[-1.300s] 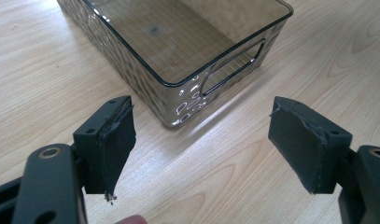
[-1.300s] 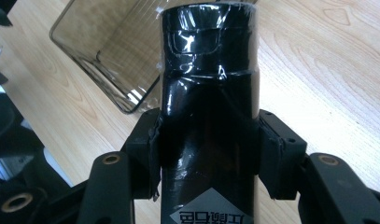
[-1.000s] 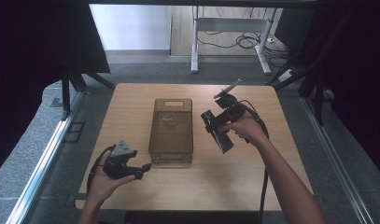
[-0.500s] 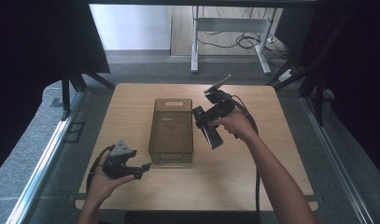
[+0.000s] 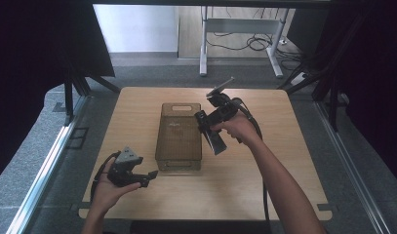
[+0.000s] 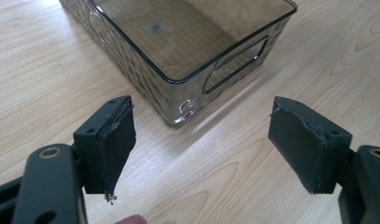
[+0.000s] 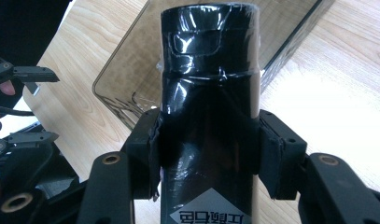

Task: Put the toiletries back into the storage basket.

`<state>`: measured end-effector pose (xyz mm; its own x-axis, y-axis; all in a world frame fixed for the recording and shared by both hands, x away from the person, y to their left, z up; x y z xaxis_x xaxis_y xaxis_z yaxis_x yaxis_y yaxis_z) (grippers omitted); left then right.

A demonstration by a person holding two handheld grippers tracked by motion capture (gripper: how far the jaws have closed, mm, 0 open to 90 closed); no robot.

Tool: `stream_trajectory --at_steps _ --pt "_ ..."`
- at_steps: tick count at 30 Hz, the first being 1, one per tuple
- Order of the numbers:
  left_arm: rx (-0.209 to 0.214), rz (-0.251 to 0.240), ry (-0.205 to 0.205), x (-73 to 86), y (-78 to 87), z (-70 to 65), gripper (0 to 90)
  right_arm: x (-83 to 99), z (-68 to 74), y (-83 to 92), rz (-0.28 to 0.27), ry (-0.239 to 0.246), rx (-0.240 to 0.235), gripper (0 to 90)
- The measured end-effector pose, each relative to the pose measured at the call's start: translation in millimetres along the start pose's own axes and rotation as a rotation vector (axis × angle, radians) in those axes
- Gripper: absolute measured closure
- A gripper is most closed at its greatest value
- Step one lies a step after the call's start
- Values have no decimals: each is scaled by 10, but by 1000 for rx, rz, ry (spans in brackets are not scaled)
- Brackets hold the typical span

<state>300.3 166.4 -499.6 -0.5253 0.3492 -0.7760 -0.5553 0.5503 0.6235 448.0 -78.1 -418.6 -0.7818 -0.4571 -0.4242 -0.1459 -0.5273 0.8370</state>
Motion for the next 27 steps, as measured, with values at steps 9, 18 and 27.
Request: stream_trajectory --at_steps 9,18,27 --pt "0 6 -3 4 -14 -4 231 -68 73 -49 2 18 -2 478" --pt "-3 6 0 9 -24 -8 231 -144 158 -130 6 26 -8 477" --pt "0 2 -16 2 -21 -13 232 -216 222 -211 6 22 -15 477"
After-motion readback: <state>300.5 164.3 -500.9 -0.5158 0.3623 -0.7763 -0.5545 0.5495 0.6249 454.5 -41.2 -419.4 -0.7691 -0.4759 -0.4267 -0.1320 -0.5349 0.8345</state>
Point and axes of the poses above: each handheld gripper's, and its own axes: y roughly backward along the jaws, x roughly out of its underside, z roughly to its left, the point moved 6 cm from there along -y, roughly forward along the jaws, and after that the axes turned 4 degrees about -z, right-handed, at the moved point
